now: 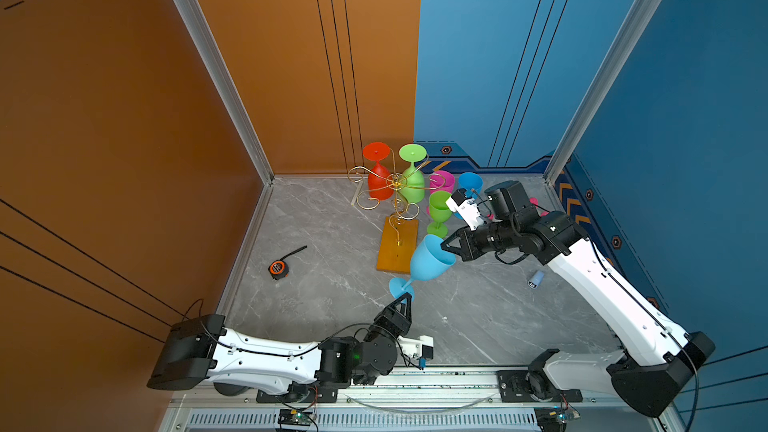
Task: Take the wine glass off the wine glass rack
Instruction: 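Open the left gripper and pull it back while the right holds the glass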
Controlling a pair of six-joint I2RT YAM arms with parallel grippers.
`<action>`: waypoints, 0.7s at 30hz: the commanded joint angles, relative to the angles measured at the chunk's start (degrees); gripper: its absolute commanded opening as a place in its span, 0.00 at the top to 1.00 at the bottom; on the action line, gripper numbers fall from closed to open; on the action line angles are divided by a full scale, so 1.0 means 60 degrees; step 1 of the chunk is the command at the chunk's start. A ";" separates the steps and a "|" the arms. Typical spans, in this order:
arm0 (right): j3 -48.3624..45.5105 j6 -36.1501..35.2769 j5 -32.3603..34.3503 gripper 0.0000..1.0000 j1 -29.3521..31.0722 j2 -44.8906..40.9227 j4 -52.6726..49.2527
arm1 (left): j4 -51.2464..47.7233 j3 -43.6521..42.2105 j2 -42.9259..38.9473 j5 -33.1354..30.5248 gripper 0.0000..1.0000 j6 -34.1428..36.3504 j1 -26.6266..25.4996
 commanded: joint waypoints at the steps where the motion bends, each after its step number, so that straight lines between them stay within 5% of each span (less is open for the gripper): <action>1: 0.0252 -0.0073 0.0184 1.00 -0.0123 -0.0089 -0.0229 | 0.0151 -0.0137 -0.0082 0.0159 0.57 -0.0396 0.0086; 12: 0.0090 -0.0040 0.1122 1.00 -0.0460 -0.0372 -0.0227 | 0.0107 -0.0014 -0.0310 0.0321 0.35 -0.2027 0.0045; 21: -0.0185 -0.0302 0.2770 1.00 -0.0483 -0.0586 -0.0222 | -0.2879 0.1315 -0.0846 0.0156 0.18 -0.6570 0.0483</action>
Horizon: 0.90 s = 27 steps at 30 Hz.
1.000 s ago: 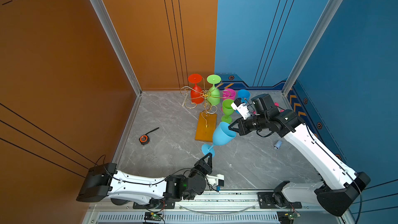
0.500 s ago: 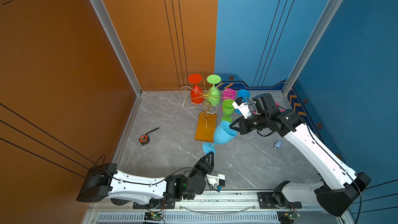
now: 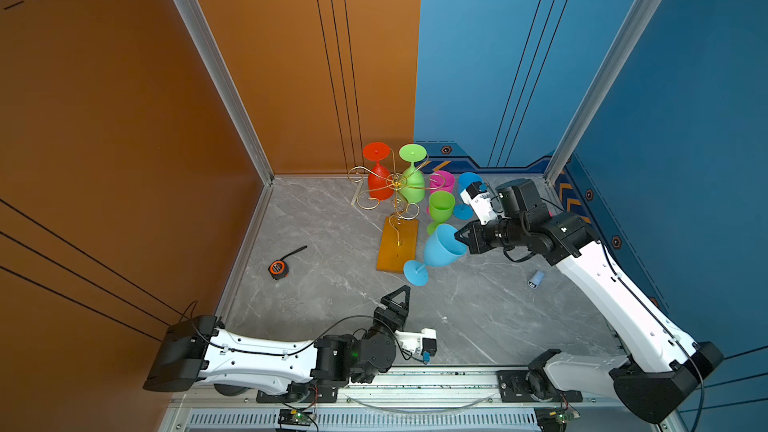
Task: Take the wine glass off the wine glass rack
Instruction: 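Open the left gripper and pull it back while the right holds the glass, then lower the cyan glass upright with the right gripper while the left withdraws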
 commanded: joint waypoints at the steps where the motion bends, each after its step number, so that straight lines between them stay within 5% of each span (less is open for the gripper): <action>1: -0.0166 -0.0235 0.1036 1.00 -0.0029 -0.0235 -0.0221 | -0.1931 0.0907 -0.0405 0.0003 0.16 -0.2989 0.0369; 6: -0.0320 -0.0368 0.1525 1.00 -0.0028 -0.0261 -0.0222 | -0.3347 0.1787 -0.0617 0.0004 0.06 -0.4998 0.1193; 18: -0.0344 -0.0435 0.3162 1.00 -0.0043 0.0143 -0.0392 | -0.6024 0.3234 -0.1083 0.1821 0.03 -0.8960 0.3501; 27: -0.0099 -0.0519 0.4147 1.00 -0.0086 0.0833 -0.0502 | -0.7112 0.3467 -0.1859 0.3735 0.01 -1.1526 0.6285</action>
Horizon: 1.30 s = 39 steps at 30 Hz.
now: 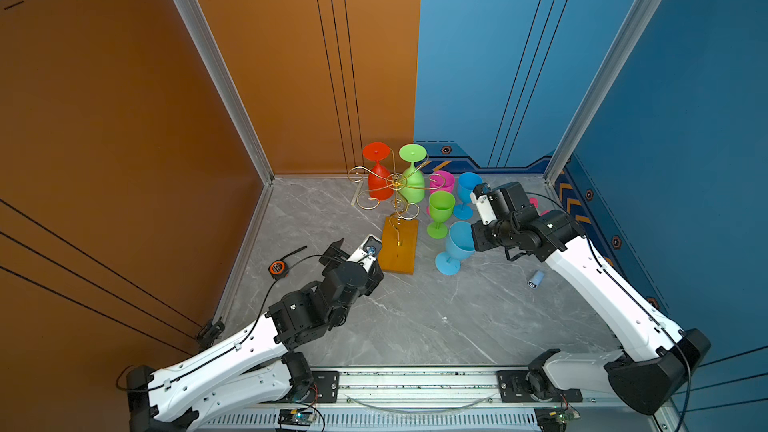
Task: Take the wine glass off the wine glass rack
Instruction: 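Lower the cyan glass upright with the right gripper while the left withdraws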
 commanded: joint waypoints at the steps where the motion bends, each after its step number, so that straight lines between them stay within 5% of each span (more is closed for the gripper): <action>1: 0.0250 -0.0129 0.0659 1.00 -0.0082 0.0295 -0.0247 | -0.0778 0.0170 -0.0221 0.1199 0.01 -0.1592 0.0939; 16: 0.0541 -0.0375 0.1122 1.00 -0.0954 0.1473 0.0314 | -0.1098 0.0446 0.0395 0.3207 0.01 -0.3226 0.4143; 39: 0.1913 -0.0169 0.0588 1.00 -0.2520 0.3624 0.1159 | -0.0916 0.0472 0.0851 0.3917 0.01 -0.3410 0.5034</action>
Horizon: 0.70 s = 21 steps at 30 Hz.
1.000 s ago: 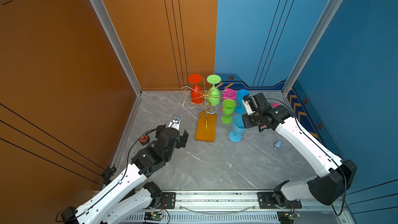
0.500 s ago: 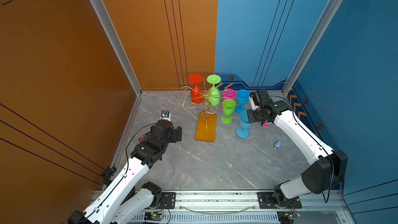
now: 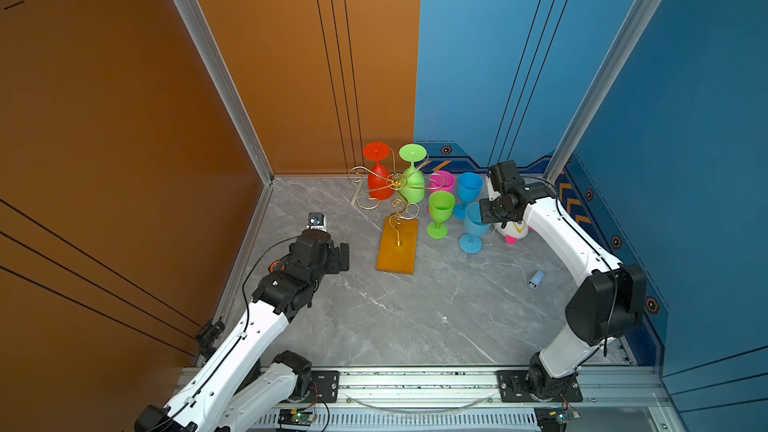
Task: Take the wine glass off the wine glass rack
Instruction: 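Lower the cyan glass upright with the right gripper while the left withdraws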
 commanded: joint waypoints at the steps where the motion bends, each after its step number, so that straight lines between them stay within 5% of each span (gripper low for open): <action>1: 0.0561 0.0100 -0.0234 1.00 -0.0106 0.0287 0.0136 | 0.0042 0.0238 0.0051 0.0353 0.00 -0.0122 0.0172; 21: 0.2037 0.0193 -0.0486 1.00 -0.0342 0.1876 0.0128 | 0.0106 0.0240 -0.0017 0.0599 0.01 -0.0063 0.0482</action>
